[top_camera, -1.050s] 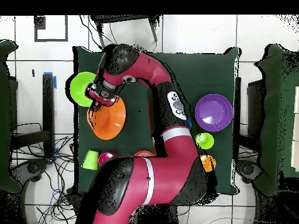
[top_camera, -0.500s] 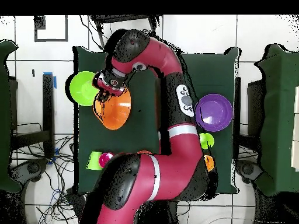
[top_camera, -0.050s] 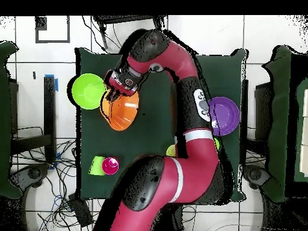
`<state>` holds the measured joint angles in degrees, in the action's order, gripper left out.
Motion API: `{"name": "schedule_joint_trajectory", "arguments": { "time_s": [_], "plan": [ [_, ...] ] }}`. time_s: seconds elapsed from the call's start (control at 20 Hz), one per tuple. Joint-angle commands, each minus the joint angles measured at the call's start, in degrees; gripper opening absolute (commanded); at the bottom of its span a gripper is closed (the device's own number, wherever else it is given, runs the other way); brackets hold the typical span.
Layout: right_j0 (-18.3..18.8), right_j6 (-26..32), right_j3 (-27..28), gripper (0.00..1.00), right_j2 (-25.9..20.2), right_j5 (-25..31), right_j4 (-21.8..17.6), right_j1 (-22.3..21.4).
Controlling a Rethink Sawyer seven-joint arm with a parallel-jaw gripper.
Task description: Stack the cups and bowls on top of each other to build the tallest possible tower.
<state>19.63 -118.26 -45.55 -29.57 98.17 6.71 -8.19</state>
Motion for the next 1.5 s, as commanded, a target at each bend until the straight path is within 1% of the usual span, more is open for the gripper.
{"name": "schedule_joint_trajectory", "arguments": {
  "time_s": [0.05, 0.15, 0.3, 0.4, 0.5, 0.65, 0.9, 0.95, 1.05, 1.1, 1.15, 1.35, 1.5],
  "plan": [
    [3.18, 18.8, -0.37, 0.0, -7.24, 1.53, -0.23, 5.31],
    [4.12, 19.92, 0.41, 0.0, -8.99, 1.77, 0.19, 6.44],
    [5.54, 22.87, 0.67, 0.0, -11.92, -0.08, 0.68, 8.59],
    [5.81, 24.74, 2.47, 0.0, -13.89, 0.7, 0.58, 10.78],
    [5.34, 26.83, 5.97, 0.0, -15.81, 1.54, -0.02, 13.41],
    [4.9, 27.94, 8.09, 0.0, -17.65, 2.43, -0.24, 15.31],
    [5.03, 28.35, 8.05, 0.0, -19.19, 3.95, 0.58, 16.08],
    [5.59, 28.27, 6.32, 0.0, -19.37, 3.57, 0.93, 15.35],
    [5.93, 27.9, 5.68, 0.0, -19.7, 4.29, 1.08, 15.07],
    [5.98, 27.79, 6.07, 0.0, -19.68, 4.81, 0.81, 15.09],
    [6.42, 27.76, 5.33, 0.0, -19.54, 4.79, 0.62, 14.54],
    [6.49, 28.13, 7.59, 0.0, -19.84, 6.75, -0.84, 14.65],
    [6.88, 28.54, 7.58, 0.0, -19.97, 7.26, -1.37, 14.35]
  ]
}}
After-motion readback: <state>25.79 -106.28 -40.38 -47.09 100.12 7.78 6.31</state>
